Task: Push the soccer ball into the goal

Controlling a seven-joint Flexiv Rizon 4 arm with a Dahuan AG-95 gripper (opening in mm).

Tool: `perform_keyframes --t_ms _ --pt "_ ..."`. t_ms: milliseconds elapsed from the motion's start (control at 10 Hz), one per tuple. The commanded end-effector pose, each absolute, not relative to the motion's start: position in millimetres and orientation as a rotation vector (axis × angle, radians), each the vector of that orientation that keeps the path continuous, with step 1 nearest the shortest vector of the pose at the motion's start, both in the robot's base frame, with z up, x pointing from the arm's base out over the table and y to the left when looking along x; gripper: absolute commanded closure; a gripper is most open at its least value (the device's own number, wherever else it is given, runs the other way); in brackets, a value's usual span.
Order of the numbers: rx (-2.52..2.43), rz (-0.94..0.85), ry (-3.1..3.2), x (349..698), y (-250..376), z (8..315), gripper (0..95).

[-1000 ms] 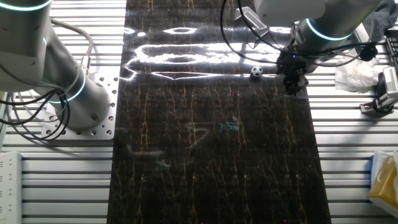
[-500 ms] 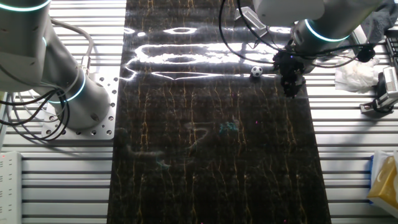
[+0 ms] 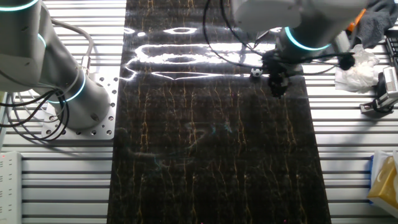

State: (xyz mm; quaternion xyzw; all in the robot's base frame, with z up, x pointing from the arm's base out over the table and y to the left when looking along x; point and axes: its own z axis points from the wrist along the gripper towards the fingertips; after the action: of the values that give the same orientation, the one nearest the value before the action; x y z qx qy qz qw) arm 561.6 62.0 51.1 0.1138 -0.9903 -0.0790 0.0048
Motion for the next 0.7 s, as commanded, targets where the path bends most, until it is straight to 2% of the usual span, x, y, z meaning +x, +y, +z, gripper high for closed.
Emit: perform_keyframes --t_ms 100,700 --pt "0.323 -0.241 -3.105 557 68 50 19.0" --pt "0.247 -0.222 -3.126 543 98 47 19.0"
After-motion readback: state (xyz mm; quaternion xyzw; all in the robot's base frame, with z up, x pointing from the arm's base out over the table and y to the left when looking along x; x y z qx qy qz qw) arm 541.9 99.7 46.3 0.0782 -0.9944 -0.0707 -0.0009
